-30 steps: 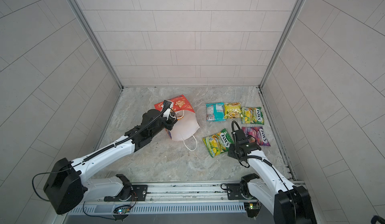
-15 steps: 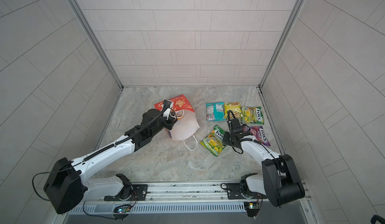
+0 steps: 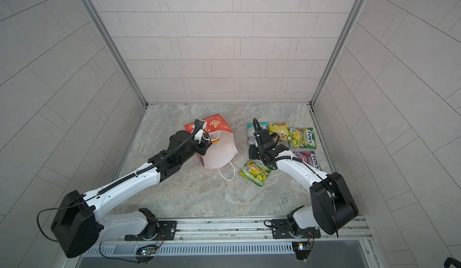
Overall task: Take the snacks out of the paper bag
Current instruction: Move the snack to the middle-right of the table.
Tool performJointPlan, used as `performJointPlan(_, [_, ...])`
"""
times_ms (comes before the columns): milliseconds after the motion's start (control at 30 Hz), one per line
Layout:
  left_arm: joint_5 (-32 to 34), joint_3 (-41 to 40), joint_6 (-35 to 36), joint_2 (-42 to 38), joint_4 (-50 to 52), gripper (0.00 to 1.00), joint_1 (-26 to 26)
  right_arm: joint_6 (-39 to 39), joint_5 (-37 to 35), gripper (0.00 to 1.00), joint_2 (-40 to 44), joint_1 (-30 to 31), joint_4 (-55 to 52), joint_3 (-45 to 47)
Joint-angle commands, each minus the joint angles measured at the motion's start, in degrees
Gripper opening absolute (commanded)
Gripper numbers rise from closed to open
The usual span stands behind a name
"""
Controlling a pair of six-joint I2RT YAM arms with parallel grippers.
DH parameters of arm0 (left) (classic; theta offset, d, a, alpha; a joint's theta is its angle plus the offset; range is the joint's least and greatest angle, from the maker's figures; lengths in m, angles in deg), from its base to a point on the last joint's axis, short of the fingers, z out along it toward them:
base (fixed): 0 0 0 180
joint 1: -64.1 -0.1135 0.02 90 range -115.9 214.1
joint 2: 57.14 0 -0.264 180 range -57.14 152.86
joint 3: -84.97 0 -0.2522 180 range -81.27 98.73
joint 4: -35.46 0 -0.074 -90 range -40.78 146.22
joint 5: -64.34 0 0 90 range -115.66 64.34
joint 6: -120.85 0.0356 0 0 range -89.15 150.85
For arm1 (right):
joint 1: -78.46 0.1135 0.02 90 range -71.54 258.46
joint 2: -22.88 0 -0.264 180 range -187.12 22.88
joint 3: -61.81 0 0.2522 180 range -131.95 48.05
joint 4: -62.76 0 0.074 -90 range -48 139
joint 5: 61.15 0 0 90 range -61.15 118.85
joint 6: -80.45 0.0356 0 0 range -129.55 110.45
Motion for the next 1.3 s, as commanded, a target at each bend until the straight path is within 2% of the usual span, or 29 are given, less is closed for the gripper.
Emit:
performJointPlan(0, [0.7, -0.7, 0.0, -1.3, -0.9, 0.00, -0.4, 0.1, -2.5, 0.00, -0.8, 3.8, -1.9, 1.8])
performJointPlan(100, [0.7, -0.6, 0.1, -1.4, -0.9, 0.00, -0.4, 0.0, -3.6, 0.00, -3.6, 7.1, -1.7, 1.0])
performJointPlan(267, [0.3, -0.4, -0.1, -1.4, -0.9, 0.00, -0.3, 0.3, -3.2, 0.00, -7.7, 9.2, 0.2, -0.3])
performJointPlan(533, [0.6, -0.1, 0.0, -1.5, -0.3, 0.00, -0.4, 2.4, -3.8, 0.00, -11.4, 9.6, -0.1, 0.6])
performJointPlan(733, [0.7, -0.1, -0.2, -1.2, -0.4, 0.00, -0.4, 2.5, -4.7, 0.00, -9.1, 7.3, -3.3, 2.6])
performJointPlan(933, [0.7, -0.1, -0.2, -0.9, -0.4, 0.00, -0.4, -2.9, -5.4, 0.00, -3.7, 4.8, -9.1, 4.2])
performJointPlan(1100, [0.5, 0.1, -0.3, -0.5, -0.6, 0.00, -0.4, -5.4, -9.3, 0.00, 1.5, 3.7, -14.8, 5.0])
performJointPlan(1267, [-0.2, 0.2, -0.3, 0.1, -0.8, 0.00, -0.4, -3.9, -6.5, 0.00, 7.5, -3.1, -17.0, 6.0])
